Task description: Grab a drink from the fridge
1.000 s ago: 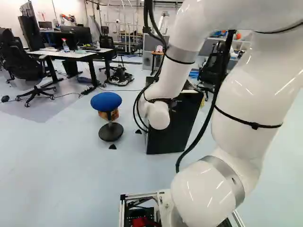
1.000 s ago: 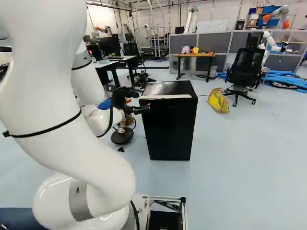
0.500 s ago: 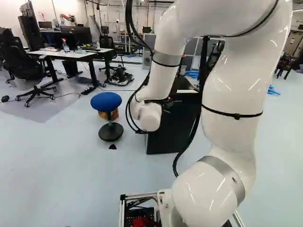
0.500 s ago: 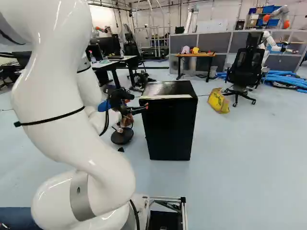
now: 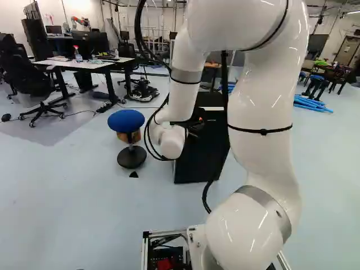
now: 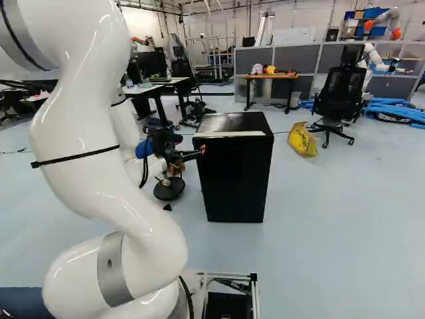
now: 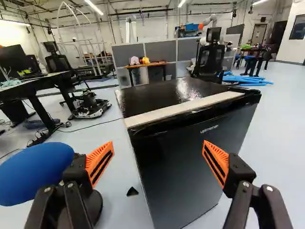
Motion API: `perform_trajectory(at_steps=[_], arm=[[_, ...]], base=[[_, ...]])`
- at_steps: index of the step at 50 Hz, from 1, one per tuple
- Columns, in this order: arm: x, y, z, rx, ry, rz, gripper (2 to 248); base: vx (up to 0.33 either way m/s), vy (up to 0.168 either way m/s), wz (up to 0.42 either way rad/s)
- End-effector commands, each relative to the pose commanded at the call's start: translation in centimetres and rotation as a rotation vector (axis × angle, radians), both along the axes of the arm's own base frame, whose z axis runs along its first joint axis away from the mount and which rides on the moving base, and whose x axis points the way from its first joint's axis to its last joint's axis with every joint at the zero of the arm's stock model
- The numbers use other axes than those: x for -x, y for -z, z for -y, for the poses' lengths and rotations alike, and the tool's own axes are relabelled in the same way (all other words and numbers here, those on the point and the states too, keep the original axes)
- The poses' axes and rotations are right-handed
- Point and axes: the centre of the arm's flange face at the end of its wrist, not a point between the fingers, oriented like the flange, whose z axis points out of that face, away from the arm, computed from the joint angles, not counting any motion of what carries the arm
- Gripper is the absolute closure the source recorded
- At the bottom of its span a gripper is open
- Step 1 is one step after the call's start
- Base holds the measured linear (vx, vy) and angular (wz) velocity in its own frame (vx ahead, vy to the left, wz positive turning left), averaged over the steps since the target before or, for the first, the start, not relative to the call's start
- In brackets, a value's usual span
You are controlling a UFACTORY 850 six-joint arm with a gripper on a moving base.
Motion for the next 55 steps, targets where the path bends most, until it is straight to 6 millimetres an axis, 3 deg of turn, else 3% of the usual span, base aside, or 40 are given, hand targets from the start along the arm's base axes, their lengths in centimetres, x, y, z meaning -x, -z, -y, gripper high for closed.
perform_trajectory(at_steps=[45,55], arm=[[-3.0,5.5,-3.0,0.047,0.025,-0.037,3],[-3.9,5.7,-3.6,0.041,0.023,-0.027,3]], base=[[0.000,0.000,0.000],[0.000,0.000,0.000]])
